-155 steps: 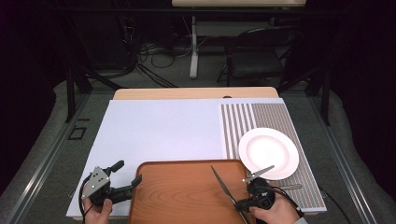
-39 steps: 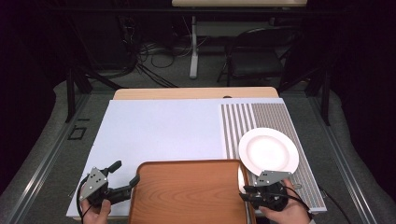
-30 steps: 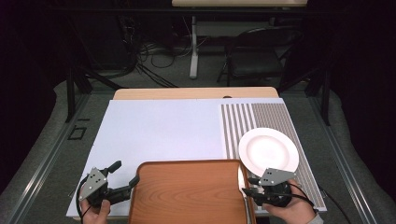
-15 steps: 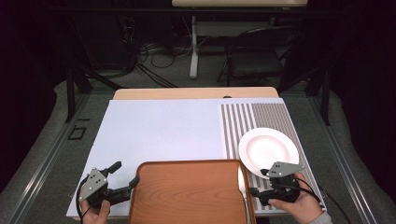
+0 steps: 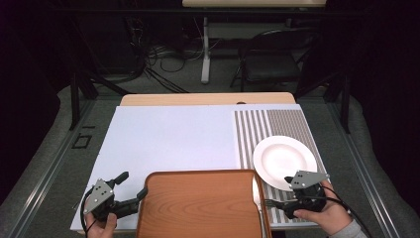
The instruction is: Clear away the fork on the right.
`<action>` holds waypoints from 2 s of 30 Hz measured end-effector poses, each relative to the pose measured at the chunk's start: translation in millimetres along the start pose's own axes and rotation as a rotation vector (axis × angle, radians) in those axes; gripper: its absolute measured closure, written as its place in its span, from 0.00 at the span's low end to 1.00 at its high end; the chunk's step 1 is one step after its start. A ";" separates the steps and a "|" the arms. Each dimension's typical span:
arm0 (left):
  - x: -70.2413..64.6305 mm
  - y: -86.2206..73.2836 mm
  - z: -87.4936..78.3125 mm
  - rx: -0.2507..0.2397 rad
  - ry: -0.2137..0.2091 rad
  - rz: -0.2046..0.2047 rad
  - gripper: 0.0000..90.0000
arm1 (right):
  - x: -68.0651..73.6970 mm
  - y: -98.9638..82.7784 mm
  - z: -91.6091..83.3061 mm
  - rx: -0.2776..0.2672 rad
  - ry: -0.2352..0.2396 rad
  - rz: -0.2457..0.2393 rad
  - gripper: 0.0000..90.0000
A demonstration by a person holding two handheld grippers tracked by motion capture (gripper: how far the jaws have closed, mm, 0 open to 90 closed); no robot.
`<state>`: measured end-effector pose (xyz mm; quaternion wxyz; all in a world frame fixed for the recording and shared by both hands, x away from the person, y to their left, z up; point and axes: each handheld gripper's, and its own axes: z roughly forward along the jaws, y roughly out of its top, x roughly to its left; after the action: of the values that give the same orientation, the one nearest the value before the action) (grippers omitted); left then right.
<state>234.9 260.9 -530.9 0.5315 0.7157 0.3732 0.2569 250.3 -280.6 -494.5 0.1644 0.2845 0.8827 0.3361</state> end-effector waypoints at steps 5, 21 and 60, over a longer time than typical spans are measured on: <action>0.4 -0.2 0.1 0.001 0.000 -0.001 0.17 | -8.9 -3.1 -2.4 0.032 0.007 -0.031 0.16; -0.5 -0.4 1.0 0.003 -0.002 -0.001 0.17 | -17.9 -1.4 -9.9 0.215 -0.013 -0.337 0.37; -0.4 -0.7 1.6 0.012 -0.004 0.003 0.17 | -9.0 -14.7 19.6 0.402 0.061 -0.511 0.83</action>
<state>235.7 259.7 -532.0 0.5278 0.7199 0.3726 0.2538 261.0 -285.3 -517.8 0.1577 0.0703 0.9787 0.1114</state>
